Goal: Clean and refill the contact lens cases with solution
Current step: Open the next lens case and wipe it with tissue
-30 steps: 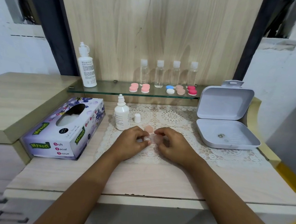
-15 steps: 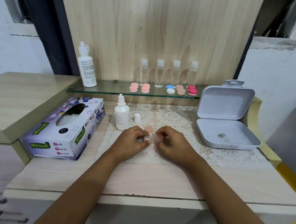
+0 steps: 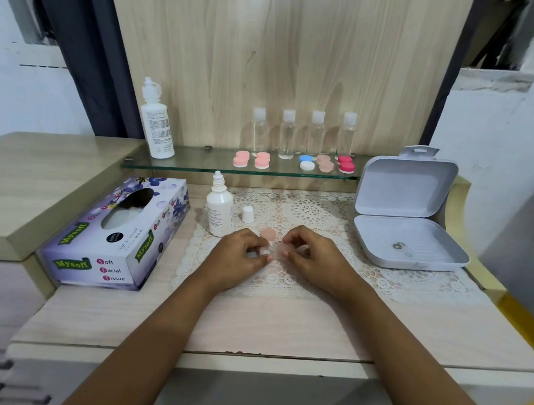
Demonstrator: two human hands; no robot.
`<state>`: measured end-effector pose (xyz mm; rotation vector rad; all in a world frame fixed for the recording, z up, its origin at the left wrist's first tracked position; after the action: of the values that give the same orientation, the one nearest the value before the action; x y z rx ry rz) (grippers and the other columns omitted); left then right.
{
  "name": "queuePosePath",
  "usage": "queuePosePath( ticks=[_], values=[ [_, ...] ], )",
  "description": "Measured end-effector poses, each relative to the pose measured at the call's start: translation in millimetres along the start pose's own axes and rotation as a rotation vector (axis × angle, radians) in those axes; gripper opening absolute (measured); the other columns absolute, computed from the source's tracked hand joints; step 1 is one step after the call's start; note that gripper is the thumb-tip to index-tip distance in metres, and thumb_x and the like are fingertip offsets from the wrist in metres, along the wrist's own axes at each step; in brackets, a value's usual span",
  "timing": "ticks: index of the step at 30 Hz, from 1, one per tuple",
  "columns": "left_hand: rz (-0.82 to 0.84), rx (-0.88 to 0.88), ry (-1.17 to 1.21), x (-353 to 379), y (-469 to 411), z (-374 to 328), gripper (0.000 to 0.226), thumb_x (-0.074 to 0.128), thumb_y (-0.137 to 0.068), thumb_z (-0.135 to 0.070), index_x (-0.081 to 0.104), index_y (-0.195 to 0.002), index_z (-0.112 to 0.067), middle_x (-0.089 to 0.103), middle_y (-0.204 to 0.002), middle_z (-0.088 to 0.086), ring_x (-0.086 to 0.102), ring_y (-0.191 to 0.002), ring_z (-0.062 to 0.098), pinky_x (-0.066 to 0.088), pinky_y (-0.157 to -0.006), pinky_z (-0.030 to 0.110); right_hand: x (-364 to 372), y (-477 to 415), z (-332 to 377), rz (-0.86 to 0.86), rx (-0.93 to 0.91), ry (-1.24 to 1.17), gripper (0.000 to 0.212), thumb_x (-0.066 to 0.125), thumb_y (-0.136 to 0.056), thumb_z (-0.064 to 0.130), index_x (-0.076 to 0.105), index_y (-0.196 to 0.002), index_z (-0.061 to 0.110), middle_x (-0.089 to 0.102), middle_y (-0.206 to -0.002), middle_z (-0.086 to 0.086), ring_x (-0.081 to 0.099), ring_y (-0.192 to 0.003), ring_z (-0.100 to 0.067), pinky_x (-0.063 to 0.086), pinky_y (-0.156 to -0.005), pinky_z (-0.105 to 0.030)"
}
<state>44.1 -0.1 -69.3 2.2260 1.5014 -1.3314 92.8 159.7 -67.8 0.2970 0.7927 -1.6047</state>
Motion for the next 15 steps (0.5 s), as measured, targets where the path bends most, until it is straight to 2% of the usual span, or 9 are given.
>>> queuePosePath(
  ticks=[2,6,9,10,13,15],
  values=[
    [-0.001,0.004,0.003,-0.2,0.3,-0.7,0.026,0.069,-0.082,-0.026,0.070,-0.105,-0.013,0.061,-0.100,-0.005,0.056,-0.094,0.007,0.039,-0.082,0.015,0.3,-1.3,-1.6,-0.008,0.006,-0.017,0.009,0.060,-0.088,0.016,0.058,-0.092,0.023,0.059,-0.087,0.014,0.057,-0.084,-0.004,0.040,-0.071,-0.006],
    [0.001,0.013,0.003,-0.3,0.4,-1.0,0.023,0.069,-0.083,-0.025,0.070,-0.103,-0.014,0.061,-0.099,-0.003,0.056,-0.093,0.008,0.041,-0.083,0.018,-4.3,-4.9,-3.6,-0.115,0.065,-0.113,0.004,0.063,-0.087,0.021,0.060,-0.089,0.019,0.065,-0.088,0.006,0.060,-0.087,-0.009,0.045,-0.077,-0.018],
    [-0.005,0.015,0.018,0.0,0.5,-0.4,0.021,0.070,-0.082,-0.023,0.071,-0.101,-0.013,0.061,-0.097,-0.003,0.057,-0.093,0.009,0.040,-0.082,0.017,-12.6,-8.3,-3.9,-0.225,0.104,-0.034,0.011,0.066,-0.085,0.024,0.060,-0.087,0.015,0.066,-0.089,0.004,0.059,-0.086,-0.008,0.039,-0.068,-0.004],
    [-0.005,0.014,0.022,0.1,0.4,-0.6,0.021,0.070,-0.082,-0.023,0.071,-0.100,-0.014,0.061,-0.096,-0.004,0.057,-0.093,0.008,0.040,-0.082,0.016,-15.2,-8.8,-4.7,-0.257,0.122,0.012,0.012,0.066,-0.085,0.025,0.060,-0.087,0.015,0.066,-0.090,0.003,0.058,-0.087,-0.008,0.038,-0.066,-0.003],
    [-0.005,0.014,0.022,0.0,0.5,-0.5,0.020,0.069,-0.082,-0.023,0.071,-0.100,-0.014,0.061,-0.096,-0.005,0.056,-0.092,0.008,0.039,-0.082,0.015,-16.9,-9.1,-8.5,-0.282,0.161,0.119,0.014,0.065,-0.085,0.026,0.062,-0.088,0.012,0.064,-0.087,0.001,0.056,-0.085,-0.011,0.036,-0.064,-0.017],
    [-0.004,0.016,0.015,-0.2,0.4,-0.5,0.020,0.069,-0.082,-0.023,0.071,-0.100,-0.014,0.061,-0.097,-0.004,0.056,-0.092,0.008,0.038,-0.081,0.015,-14.1,-9.7,-10.7,-0.249,0.142,0.162,0.014,0.065,-0.085,0.025,0.063,-0.087,0.012,0.062,-0.079,0.000,0.055,-0.081,-0.016,0.034,-0.062,-0.021]
  ],
)
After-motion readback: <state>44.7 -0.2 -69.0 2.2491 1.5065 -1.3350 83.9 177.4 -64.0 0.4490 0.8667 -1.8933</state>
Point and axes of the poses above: each hand's wrist, its own y-axis away from the middle knuckle, its own x-axis out of the palm, z = x × y, the point moved 3 cm from there along -y, towards the middle knuckle
